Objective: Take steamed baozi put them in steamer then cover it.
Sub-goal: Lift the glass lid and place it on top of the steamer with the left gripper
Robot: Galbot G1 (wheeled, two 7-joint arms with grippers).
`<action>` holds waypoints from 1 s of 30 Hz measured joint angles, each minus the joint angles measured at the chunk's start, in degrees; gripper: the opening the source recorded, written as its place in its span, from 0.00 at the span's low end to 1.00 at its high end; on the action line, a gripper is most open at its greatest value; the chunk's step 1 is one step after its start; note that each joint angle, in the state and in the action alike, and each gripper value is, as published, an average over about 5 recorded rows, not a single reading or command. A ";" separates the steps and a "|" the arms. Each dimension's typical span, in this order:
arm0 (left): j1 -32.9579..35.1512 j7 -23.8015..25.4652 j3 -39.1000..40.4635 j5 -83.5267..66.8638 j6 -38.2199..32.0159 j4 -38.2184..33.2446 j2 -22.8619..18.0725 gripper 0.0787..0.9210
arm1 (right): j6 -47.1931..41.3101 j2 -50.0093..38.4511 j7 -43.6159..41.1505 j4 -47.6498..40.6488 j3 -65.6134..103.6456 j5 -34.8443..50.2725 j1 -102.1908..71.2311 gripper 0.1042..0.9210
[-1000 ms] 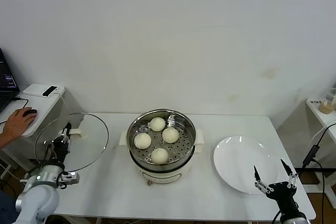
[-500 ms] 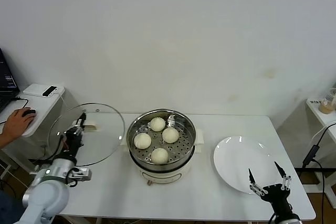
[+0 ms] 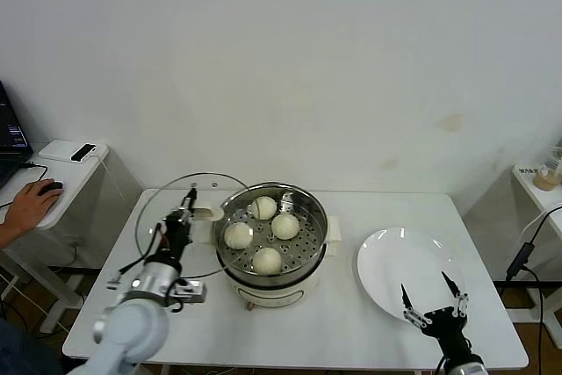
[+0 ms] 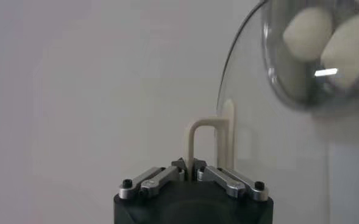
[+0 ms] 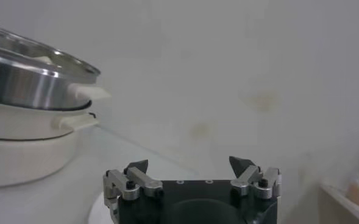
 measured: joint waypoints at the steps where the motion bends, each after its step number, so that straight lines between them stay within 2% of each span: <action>1: -0.48 0.63 0.87 0.91 0.33 0.12 -0.74 0.07 | -0.04 0.00 -0.04 -0.21 -0.15 -0.19 0.12 0.88; 7: -3.32 3.56 5.24 6.52 1.84 1.56 -5.89 0.07 | -0.11 0.05 -0.15 -1.26 -0.76 -1.18 0.47 0.88; 16: -6.23 5.32 9.54 11.65 3.14 4.50 -12.99 0.07 | -0.10 0.29 -0.18 -2.13 -1.29 -2.33 0.47 0.88; 30: -8.42 5.48 12.51 14.93 3.33 8.90 -18.59 0.07 | -0.11 0.79 0.02 -2.25 -1.78 -3.16 -0.19 0.88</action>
